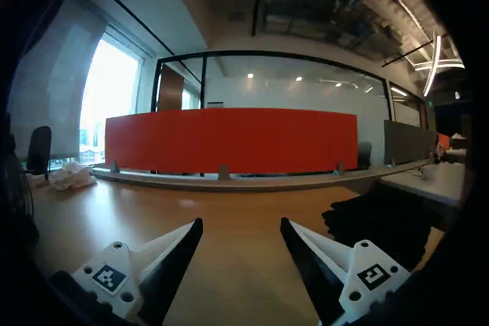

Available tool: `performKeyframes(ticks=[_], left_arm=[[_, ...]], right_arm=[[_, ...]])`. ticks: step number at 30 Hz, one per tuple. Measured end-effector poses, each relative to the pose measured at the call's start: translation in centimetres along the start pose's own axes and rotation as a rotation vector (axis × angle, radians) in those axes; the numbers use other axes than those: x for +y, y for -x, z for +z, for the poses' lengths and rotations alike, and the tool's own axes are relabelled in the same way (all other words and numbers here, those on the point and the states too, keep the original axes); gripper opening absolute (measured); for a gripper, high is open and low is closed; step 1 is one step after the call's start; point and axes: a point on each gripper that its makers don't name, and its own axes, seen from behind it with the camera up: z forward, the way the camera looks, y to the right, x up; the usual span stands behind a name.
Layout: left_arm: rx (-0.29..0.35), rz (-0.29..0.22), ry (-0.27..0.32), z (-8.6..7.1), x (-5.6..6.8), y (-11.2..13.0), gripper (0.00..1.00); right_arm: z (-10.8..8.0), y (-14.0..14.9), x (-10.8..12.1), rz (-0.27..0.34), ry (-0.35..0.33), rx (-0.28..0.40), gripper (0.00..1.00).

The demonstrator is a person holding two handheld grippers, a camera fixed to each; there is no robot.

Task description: Fold towel

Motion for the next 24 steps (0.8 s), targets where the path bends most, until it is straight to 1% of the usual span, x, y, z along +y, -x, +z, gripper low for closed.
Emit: performKeyframes(ticks=[6, 24], left_arm=[[0.0, 0.0, 0.0, 0.03, -0.03, 0.01, 1.0], [0.0, 0.0, 0.0, 0.04, 0.0, -0.06, 1.0]], right_arm=[[-0.27, -0.01, -0.03, -0.002, 0.004, 0.006, 0.98], [-0.2, 0.08, -0.23, -0.001, -0.003, 0.004, 0.99]])
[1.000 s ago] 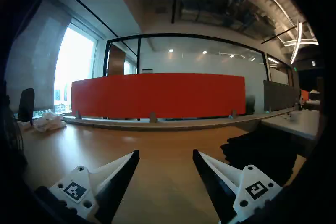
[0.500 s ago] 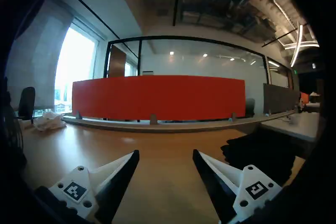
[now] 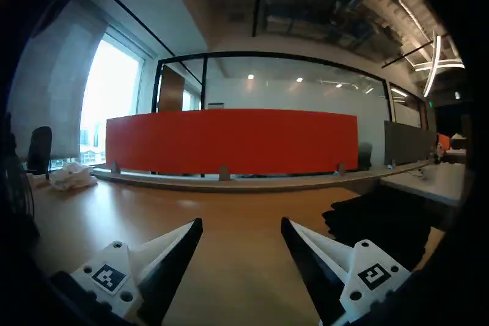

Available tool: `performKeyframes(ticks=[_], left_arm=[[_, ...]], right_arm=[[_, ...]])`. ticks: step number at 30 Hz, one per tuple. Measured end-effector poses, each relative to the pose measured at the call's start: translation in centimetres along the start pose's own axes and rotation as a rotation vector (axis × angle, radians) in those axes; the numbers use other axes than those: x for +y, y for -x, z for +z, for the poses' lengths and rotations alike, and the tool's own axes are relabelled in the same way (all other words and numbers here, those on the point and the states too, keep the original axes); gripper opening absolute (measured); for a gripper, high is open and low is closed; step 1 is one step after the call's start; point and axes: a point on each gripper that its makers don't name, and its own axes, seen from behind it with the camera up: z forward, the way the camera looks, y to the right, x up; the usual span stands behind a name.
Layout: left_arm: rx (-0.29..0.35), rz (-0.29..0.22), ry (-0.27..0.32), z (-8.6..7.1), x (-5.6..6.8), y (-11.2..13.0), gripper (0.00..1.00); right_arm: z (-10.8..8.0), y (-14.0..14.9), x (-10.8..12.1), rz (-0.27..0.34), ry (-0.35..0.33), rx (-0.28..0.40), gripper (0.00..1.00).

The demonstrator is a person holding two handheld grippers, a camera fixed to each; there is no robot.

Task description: Fold towel

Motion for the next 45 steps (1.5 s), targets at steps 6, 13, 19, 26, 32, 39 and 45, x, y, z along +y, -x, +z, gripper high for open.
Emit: performKeyframes(ticks=[6, 13, 19, 26, 32, 39, 45], left_arm=[[0.0, 0.0, 0.0, -0.07, 0.01, -0.07, 1.0], [0.0, 0.0, 0.0, -0.1, 0.01, -0.16, 1.0], [-0.001, 0.0, 0.0, -0.17, -0.05, -0.25, 1.0], [-0.001, 0.0, 0.0, -0.21, -0.05, -0.38, 1.0], [-0.001, 0.0, 0.0, -0.19, -0.11, -0.45, 1.0], [-0.001, -0.001, 0.0, -0.15, -0.15, -0.39, 1.0], [-0.002, -0.002, 0.0, -0.07, -0.2, -0.32, 1.0]], right_arm=[[0.01, -0.07, 0.03, 0.0, 0.0, 0.0, 1.0], [0.0, -0.08, 0.01, 0.0, 0.0, 0.0, 0.99], [-0.01, -0.07, -0.02, 0.0, 0.0, 0.0, 0.99], [-0.02, -0.07, -0.03, 0.0, 0.0, 0.0, 1.0], [-0.02, -0.07, -0.02, 0.0, 0.0, 0.0, 0.99], [-0.04, -0.1, -0.03, 0.0, 0.0, 0.0, 0.99], [-0.02, -0.11, -0.06, 0.001, 0.0, 0.0, 0.99]])
